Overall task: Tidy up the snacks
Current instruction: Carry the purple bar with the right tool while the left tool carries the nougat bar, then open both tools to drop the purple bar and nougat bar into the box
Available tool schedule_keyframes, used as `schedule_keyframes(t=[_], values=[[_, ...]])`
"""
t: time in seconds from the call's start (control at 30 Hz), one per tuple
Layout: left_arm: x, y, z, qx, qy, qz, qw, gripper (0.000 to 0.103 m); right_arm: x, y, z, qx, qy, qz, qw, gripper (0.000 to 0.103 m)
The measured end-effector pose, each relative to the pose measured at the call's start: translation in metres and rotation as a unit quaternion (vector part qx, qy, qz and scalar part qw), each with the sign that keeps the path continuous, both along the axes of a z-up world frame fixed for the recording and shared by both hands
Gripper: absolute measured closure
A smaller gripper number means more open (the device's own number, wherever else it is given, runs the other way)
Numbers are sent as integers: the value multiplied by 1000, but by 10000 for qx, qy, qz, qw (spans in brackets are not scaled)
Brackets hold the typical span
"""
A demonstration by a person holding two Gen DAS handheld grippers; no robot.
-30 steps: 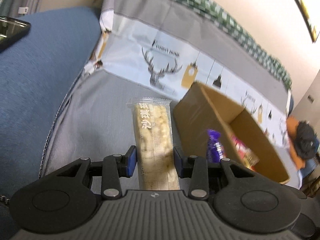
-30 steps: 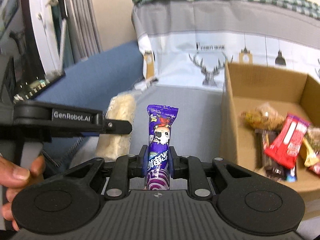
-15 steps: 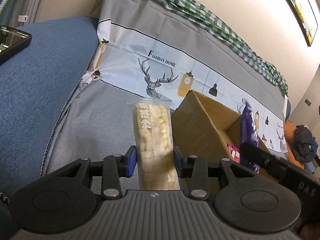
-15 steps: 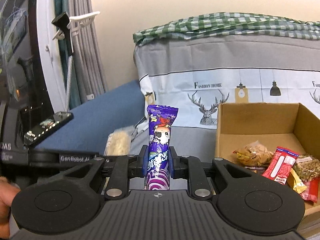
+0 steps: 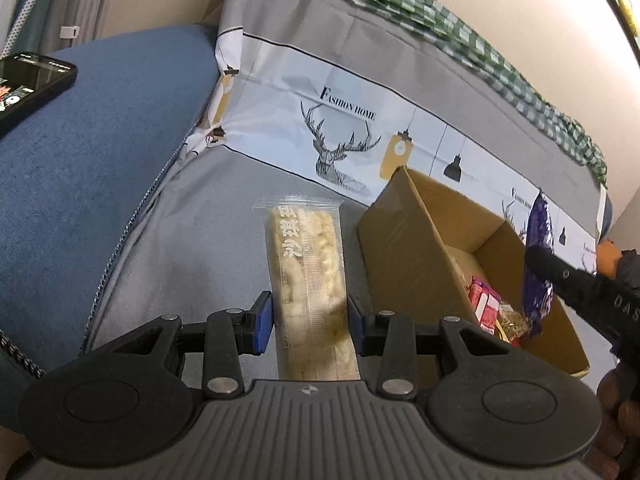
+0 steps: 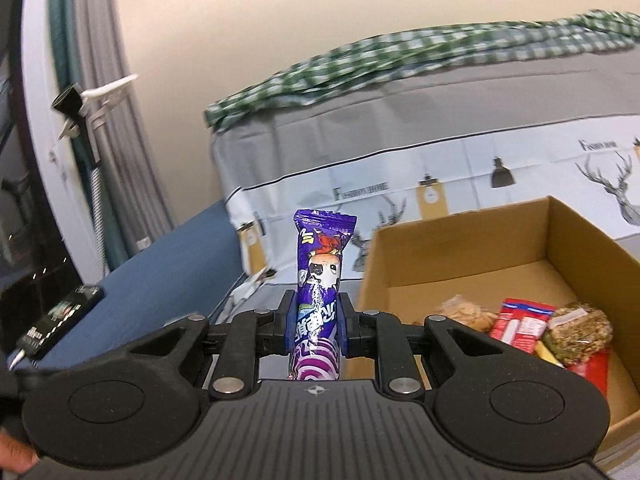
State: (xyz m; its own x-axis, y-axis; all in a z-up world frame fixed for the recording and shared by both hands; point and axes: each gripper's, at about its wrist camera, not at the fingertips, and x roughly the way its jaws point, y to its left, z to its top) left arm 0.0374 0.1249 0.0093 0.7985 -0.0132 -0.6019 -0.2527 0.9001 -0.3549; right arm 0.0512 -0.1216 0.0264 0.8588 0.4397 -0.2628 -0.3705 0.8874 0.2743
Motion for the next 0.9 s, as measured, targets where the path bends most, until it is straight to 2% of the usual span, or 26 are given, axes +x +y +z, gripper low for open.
schedule_keyframes(t=[0.27,0.47,0.77,0.9], values=[[13,-33,19,301,-33,-199,9993,60,11,-30,2,333,39,-322,9989,82],[38,-68,39,371,-195,-472,9980,60,20,-51,1,476,60,-597,9971,82],[110,-139,89,433,-828,-1112,9894,60,28,-80,0,543,15,-1093,9925,82],[130,-167,110,520,-1042,-1313,9845,60,29,-90,-2,552,12,-1275,9903,82]])
